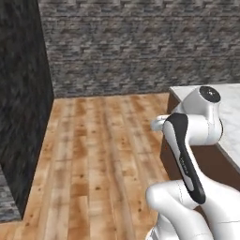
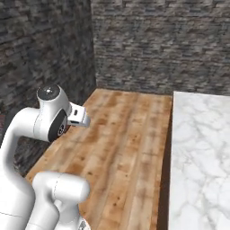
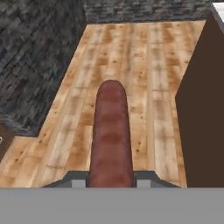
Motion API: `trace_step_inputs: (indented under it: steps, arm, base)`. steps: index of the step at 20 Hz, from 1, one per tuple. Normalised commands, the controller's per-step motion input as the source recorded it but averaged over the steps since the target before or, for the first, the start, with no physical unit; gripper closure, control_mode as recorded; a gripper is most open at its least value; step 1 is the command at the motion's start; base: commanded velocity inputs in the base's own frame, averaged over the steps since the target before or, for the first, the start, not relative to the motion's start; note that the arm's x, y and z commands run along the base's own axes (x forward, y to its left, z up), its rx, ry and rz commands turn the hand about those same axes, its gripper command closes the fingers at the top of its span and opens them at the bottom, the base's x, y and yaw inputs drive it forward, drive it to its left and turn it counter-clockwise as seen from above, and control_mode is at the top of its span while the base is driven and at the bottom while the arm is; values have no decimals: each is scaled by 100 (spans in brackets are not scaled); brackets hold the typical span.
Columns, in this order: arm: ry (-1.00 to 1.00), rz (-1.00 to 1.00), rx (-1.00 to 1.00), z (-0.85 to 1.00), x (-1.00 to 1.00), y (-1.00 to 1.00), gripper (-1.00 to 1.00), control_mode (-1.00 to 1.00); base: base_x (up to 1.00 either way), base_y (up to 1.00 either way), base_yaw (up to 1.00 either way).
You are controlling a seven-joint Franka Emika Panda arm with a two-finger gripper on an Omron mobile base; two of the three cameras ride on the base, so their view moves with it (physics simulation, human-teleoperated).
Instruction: Retrieve the sausage and cheese from the fridge and place them on the cutting board on the counter.
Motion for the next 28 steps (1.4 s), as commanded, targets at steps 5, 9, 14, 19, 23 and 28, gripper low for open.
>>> trace_step_inputs:
  steps: [5, 9, 14, 19, 23, 28]
  arm:
    - [0, 0, 0, 0, 0, 0, 100, 100]
    - [0, 0, 0, 0, 0, 0, 100, 100]
    - [0, 0, 0, 0, 0, 0, 100, 100]
    - [0, 0, 0, 0, 0, 0, 100, 100]
    - [0, 0, 0, 0, 0, 0, 100, 100]
    - [0, 0, 0, 0, 0, 0, 100, 100]
  base:
    - [100, 20, -34]
    - [100, 29, -33]
    - [100, 46, -31]
    - [100, 69, -29]
    - [100, 86, -34]
    - [100, 95, -45]
